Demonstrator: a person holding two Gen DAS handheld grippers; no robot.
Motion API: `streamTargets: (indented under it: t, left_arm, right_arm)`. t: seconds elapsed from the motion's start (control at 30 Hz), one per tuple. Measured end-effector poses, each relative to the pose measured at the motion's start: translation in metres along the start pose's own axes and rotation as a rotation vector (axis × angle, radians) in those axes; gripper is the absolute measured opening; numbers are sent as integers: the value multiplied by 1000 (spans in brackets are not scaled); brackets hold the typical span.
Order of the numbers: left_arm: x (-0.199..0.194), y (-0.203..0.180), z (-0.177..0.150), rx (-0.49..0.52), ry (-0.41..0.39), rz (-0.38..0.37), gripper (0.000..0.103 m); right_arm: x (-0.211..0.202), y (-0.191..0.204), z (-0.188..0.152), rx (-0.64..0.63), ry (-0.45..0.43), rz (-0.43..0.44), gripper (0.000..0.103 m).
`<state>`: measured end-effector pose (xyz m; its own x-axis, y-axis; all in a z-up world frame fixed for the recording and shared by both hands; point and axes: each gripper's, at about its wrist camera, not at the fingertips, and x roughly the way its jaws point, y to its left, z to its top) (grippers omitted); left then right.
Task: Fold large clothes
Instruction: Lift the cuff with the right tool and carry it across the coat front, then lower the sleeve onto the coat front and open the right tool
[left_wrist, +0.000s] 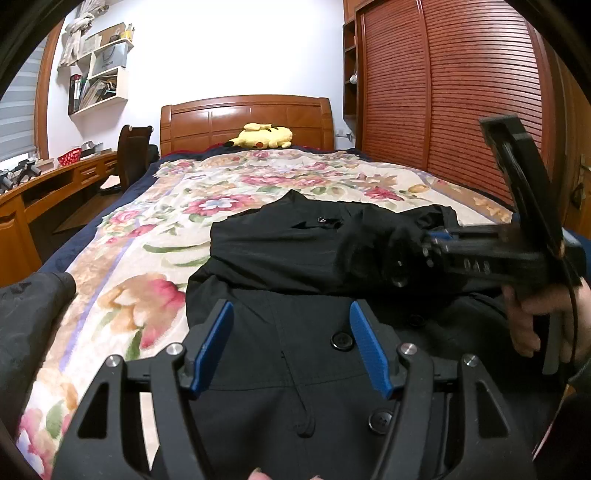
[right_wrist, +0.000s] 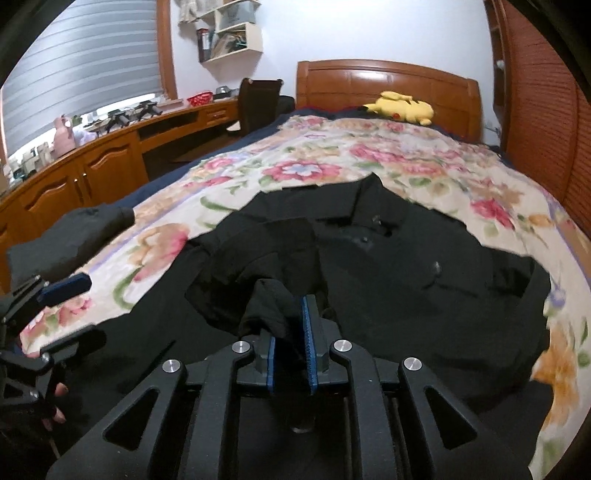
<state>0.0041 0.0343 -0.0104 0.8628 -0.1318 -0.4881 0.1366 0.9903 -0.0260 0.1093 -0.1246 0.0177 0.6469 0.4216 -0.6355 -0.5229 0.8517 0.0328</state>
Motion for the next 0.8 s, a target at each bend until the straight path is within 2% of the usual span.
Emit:
streamTargets:
  t: [0.13,0.27,0.53,0.57,0.6,0.67,0.8]
  left_arm:
    - [1,-3,-1,5,5,-3,65]
    - [4,-6,-3,11,16,-5,65]
    - [8,-11,-3,11,25,9,65]
    - [9,-12,-4,13,27,11,65]
    - [9,-13,-4,15,29,12,65]
    - [11,-16,-5,17,35,15,65]
    - [11,-23,-6,23,41,10,65]
  right_arm:
    - [0,6,-20,-45,23,-33,21]
    - [-2,5,-34,-56,17,-40,37]
    - [-11,2,-47,-118,56,-38,47]
    - [-12,1,-49,-124,62,-36,52]
    - [-14,0,-52,-131,67,-44,67]
    - [-18,-3,-56,-124,71,-27,86]
    - [-32,-9,-63,-125,59,-15,86]
